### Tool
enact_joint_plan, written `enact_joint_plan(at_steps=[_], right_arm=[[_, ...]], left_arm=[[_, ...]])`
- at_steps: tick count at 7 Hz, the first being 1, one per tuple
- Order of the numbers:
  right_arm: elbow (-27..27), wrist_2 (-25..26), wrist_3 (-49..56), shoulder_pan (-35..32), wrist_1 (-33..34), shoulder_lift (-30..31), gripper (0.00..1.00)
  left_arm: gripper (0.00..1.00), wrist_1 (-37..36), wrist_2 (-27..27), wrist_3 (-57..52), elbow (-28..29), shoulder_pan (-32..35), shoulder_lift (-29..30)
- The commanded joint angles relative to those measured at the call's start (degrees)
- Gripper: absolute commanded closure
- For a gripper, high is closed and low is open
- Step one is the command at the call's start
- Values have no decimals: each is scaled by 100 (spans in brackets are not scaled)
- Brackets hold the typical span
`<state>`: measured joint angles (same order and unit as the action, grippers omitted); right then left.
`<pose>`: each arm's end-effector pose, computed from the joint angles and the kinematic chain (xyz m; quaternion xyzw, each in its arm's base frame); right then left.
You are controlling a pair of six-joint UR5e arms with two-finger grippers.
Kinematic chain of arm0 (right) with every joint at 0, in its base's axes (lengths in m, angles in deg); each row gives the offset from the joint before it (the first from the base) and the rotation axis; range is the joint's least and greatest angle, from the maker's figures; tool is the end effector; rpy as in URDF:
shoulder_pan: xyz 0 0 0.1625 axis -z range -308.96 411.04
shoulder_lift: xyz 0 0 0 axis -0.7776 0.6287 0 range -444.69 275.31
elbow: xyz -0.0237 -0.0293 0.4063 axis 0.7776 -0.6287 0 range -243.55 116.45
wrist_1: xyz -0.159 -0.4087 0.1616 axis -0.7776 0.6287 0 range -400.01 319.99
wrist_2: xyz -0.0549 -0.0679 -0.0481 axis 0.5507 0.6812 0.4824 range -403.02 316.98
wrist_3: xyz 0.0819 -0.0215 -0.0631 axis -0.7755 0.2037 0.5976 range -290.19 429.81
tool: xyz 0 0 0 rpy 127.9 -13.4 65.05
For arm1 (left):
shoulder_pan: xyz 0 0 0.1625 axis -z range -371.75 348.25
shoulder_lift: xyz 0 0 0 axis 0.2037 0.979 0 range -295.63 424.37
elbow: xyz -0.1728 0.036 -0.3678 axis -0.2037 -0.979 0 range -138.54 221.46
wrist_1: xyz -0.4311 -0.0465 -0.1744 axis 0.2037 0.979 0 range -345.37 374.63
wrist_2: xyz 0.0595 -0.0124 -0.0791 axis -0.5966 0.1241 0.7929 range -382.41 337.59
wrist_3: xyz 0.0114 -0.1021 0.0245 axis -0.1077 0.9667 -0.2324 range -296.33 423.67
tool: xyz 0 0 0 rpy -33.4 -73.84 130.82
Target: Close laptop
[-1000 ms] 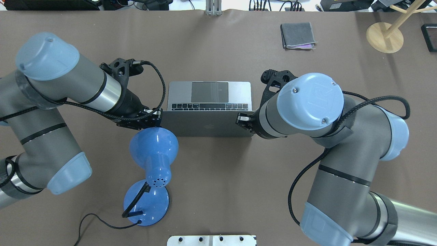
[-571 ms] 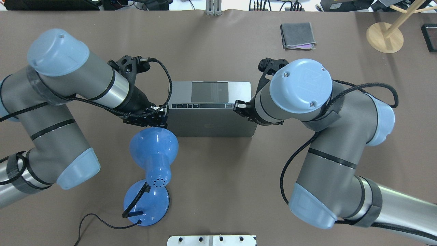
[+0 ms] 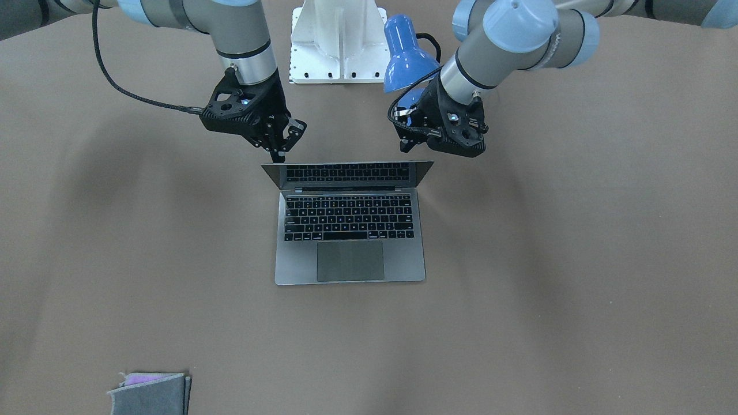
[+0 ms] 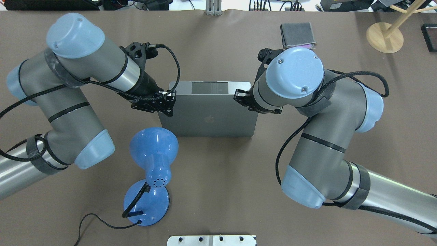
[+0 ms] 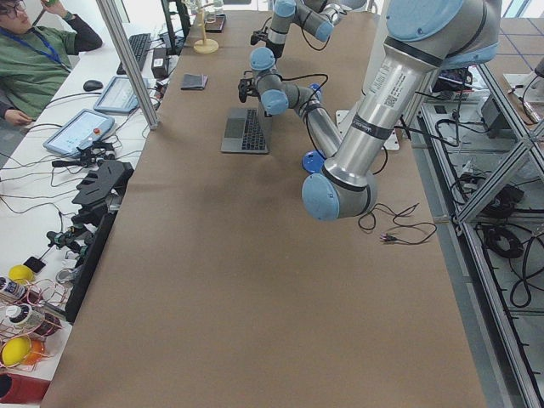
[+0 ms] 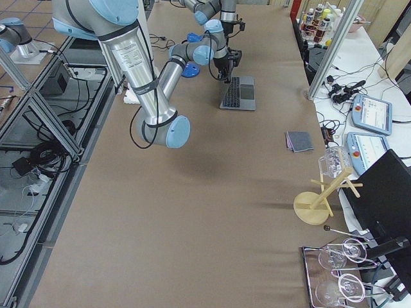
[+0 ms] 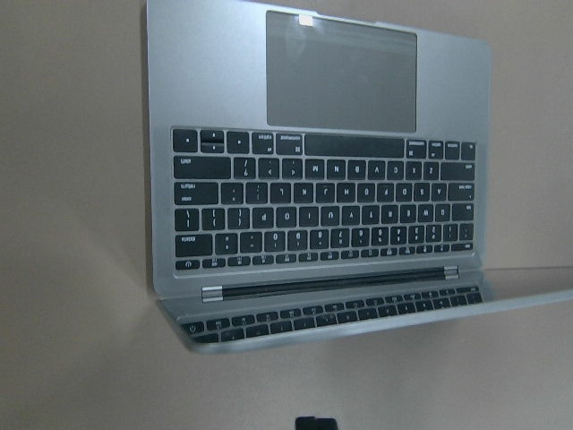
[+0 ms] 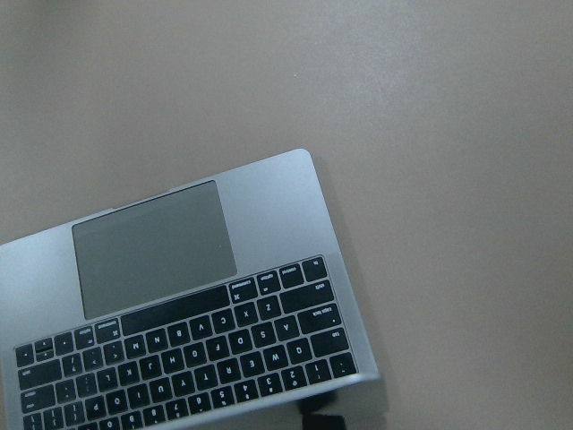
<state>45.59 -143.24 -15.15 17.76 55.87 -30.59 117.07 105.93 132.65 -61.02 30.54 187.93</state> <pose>-0.4719 -0.4468 0.1186 0.0594 -0.4179 0.1851 0.8874 0.4421 -0.4938 0.1383 -0.0019 0.5431 0.0056 0.8397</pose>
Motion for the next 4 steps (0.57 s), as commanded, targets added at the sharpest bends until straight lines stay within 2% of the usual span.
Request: enact_joint_plan(at_steps=[1, 2, 4], right_arm=[[-330, -41, 76, -134, -17, -180, 100], [-471, -120, 137, -205, -25, -233, 100], [-1076, -208, 146, -336, -568, -426, 100]], left_arm=[[100, -4, 16, -340, 437, 260, 228], [100, -4, 7, -358, 735, 340, 447], [100, 40, -229, -499, 1333, 376, 843]])
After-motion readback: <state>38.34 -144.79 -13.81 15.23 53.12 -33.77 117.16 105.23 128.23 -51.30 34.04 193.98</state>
